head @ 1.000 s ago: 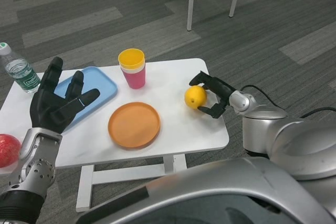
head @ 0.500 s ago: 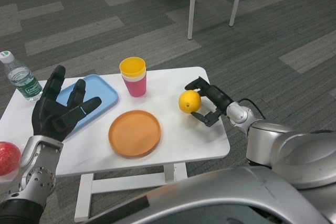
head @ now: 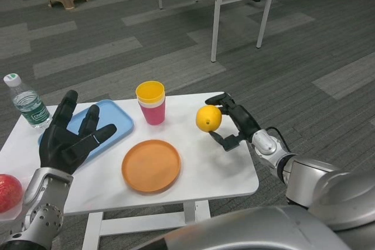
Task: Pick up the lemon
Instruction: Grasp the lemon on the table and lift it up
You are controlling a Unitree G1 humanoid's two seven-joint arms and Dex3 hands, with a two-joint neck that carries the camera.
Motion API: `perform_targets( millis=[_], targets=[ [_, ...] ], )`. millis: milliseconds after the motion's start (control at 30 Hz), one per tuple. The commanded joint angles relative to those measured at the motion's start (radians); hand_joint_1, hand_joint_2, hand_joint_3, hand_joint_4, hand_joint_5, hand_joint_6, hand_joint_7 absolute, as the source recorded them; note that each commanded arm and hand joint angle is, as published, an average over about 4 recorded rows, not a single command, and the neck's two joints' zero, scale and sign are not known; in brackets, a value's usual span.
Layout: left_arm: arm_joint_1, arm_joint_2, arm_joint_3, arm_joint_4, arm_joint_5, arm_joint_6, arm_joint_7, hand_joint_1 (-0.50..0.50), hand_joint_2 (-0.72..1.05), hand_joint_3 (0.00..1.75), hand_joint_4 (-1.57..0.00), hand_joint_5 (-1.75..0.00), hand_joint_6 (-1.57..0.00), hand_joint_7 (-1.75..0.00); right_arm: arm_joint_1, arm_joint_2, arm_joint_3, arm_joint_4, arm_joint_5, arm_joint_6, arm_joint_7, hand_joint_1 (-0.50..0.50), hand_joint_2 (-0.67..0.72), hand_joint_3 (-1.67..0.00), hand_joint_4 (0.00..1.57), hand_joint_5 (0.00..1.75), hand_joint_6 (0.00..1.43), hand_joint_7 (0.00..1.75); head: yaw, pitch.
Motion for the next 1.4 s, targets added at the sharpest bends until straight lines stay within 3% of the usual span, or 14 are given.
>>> perform_targets(
  millis=[33, 467, 1167, 1400],
  targets=[
    [-0.002, -0.015, 0.015, 0.004, -0.004, -0.019, -0.002, 0.5, 0.96, 0.09, 0.0, 0.0, 0.0, -0.07, 0.009, -0.021, -0.014, -0.07, 0.005, -0.015, -0.028, -0.46, -0.35, -1.59, 0.02, 0.87, 0.37, 1.33, 0.008, 0.016],
    [-0.002, -0.025, 0.017, 0.004, -0.004, -0.028, -0.002, 0.5, 0.96, 0.09, 0.0, 0.0, 0.0, -0.07, 0.004, -0.036, -0.023, -0.258, 0.004, -0.021, -0.085, -0.46, -0.35, -1.59, 0.03, 0.87, 0.37, 1.33, 0.014, 0.051],
    [0.009, -0.027, 0.026, 0.006, -0.004, -0.031, -0.002, 0.5, 0.96, 0.09, 0.0, 0.0, 0.0, -0.07, -0.002, -0.053, -0.065, -0.42, 0.001, -0.054, -0.169, -0.46, -0.35, -1.59, 0.03, 0.87, 0.35, 1.4, 0.052, 0.074],
    [0.012, -0.027, 0.031, 0.005, -0.004, -0.033, -0.002, 0.5, 0.96, 0.09, 0.0, 0.0, 0.0, -0.07, 0.006, -0.062, -0.078, -0.439, 0.002, -0.063, -0.178, -0.46, -0.35, -1.59, 0.03, 0.97, 0.37, 1.4, 0.06, 0.07]
  ],
)
